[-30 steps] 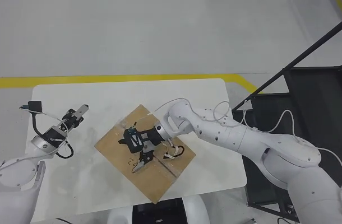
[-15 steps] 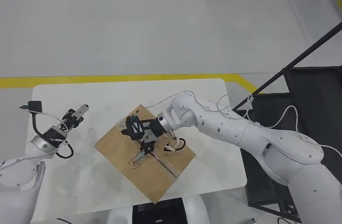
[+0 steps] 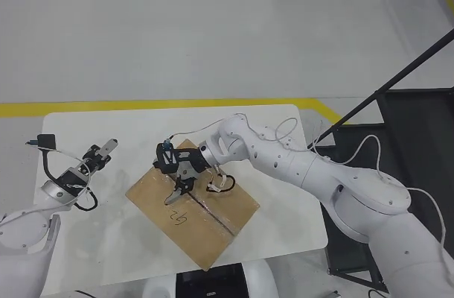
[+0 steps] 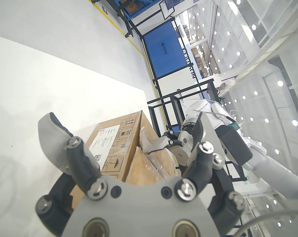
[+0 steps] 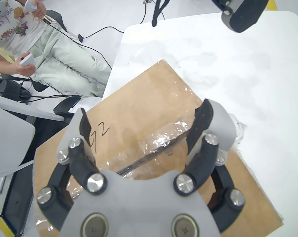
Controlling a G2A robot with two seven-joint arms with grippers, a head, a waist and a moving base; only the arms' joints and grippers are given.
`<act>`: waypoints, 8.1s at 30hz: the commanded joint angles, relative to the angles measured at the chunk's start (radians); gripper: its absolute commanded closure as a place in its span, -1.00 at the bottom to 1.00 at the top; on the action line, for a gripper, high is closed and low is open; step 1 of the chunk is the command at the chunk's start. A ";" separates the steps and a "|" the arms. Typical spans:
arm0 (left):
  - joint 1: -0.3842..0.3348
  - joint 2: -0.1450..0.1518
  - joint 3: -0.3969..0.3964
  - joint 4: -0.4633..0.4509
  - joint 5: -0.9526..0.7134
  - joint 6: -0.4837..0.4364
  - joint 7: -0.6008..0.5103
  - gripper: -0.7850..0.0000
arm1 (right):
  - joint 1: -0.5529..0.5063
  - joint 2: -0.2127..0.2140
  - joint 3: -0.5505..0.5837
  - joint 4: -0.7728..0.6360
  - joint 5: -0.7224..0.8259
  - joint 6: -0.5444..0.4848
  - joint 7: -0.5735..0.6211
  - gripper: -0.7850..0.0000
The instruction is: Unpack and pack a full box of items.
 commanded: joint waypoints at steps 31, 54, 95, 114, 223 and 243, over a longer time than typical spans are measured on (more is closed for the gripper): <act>0.000 0.000 0.000 0.000 0.000 0.000 0.000 -1.00 | 0.046 -0.081 0.000 0.086 -0.422 0.000 -0.526 -1.00; -0.056 0.001 0.045 -0.040 -0.071 -0.041 -0.159 -1.00 | -0.070 0.320 0.000 -0.246 -0.216 0.000 -0.535 -1.00; -0.234 -0.012 0.331 -0.033 0.020 -0.062 -0.306 -1.00 | -0.473 0.826 0.357 -0.522 -0.265 0.040 -0.754 -1.00; -0.167 -0.002 0.240 -0.099 0.006 -0.083 -0.227 -1.00 | -0.473 0.826 0.357 -0.522 -0.265 0.040 -0.754 -1.00; -0.243 -0.031 0.220 0.140 -0.032 -0.040 0.030 -1.00 | -0.473 0.826 0.357 -0.522 -0.265 0.040 -0.754 -1.00; -0.198 -0.026 0.149 0.096 -0.073 -0.046 0.071 -1.00 | -0.473 0.826 0.357 -0.522 -0.265 0.040 -0.754 -1.00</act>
